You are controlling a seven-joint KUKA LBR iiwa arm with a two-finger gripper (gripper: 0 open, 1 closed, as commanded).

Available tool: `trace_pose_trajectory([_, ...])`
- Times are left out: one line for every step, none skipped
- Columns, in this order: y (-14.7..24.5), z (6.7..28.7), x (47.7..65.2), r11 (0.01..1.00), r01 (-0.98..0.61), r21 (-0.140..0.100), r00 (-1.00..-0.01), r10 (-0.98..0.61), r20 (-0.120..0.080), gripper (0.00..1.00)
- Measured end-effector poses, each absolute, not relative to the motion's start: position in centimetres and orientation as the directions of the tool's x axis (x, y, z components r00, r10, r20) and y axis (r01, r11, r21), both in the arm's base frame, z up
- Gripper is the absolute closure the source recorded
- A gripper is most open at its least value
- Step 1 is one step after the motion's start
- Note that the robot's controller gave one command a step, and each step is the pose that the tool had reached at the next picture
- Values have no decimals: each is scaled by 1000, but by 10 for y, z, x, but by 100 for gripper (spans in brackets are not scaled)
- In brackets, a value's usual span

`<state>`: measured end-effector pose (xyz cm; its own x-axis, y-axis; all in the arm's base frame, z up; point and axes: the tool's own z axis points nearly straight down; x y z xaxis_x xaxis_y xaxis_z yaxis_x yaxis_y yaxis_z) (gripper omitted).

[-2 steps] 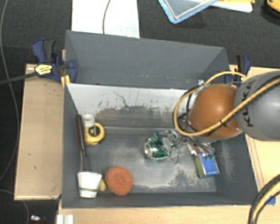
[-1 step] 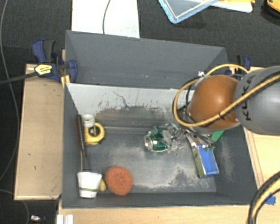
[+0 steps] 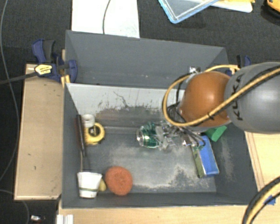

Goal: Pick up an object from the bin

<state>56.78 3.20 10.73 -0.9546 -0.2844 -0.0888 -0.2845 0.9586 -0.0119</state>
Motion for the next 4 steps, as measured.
trace_pose_trajectory([68,117,572,916,-400,-25,-912,-401,-88,100])
trace_pose_trajectory([72,132,587,956,-293,-14,-951,-293,-96,100])
trace_pose_trajectory([77,114,591,939,-343,-18,-934,-344,-93,100])
trace_pose_trajectory([44,122,582,970,-244,-9,-965,-243,-97,100])
